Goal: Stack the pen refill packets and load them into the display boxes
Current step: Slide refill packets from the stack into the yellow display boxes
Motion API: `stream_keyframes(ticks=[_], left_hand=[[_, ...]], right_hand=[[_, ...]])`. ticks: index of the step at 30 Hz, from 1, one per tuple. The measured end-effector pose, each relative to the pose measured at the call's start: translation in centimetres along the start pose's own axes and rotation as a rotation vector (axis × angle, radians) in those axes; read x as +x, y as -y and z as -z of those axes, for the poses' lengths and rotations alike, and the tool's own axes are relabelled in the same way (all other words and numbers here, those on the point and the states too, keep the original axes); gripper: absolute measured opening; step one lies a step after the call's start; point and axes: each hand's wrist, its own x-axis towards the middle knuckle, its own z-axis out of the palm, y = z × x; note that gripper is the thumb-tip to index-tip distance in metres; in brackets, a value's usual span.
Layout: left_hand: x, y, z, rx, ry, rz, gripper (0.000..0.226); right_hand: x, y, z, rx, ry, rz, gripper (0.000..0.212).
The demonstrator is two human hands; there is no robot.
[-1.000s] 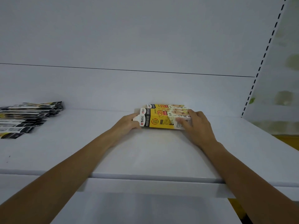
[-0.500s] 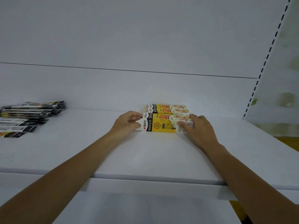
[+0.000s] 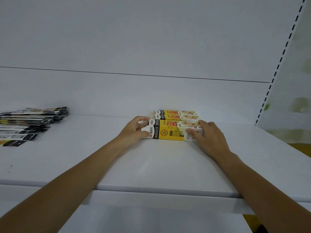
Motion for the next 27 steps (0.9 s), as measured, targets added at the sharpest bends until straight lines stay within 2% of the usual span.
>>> stream_keyframes(ticks=[9, 14, 18, 22, 27], left_hand=[[-0.1, -0.1, -0.2, -0.035, -0.014, 0.028, 0.061], [-0.2, -0.4, -0.4, -0.208, -0.046, 0.053, 0.063], [0.1, -0.5, -1.1, -0.194, -0.066, 0.06, 0.084], [0.1, -0.5, -1.1, -0.261, -0.041, 0.076, 0.082], [0.3, -0.5, -1.2, -0.225, 0.027, 0.08, 0.108]], right_hand=[[-0.2, 0.0, 0.3, 0.038, -0.001, 0.003, 0.054], [-0.1, 0.1, 0.3, 0.039, 0.015, 0.002, 0.056], [-0.3, 0.0, 0.4, 0.055, -0.003, -0.002, 0.052], [-0.4, 0.0, 0.5, 0.05, 0.002, 0.003, 0.049], [-0.5, 0.4, 0.5, 0.045, 0.024, 0.028, 0.05]])
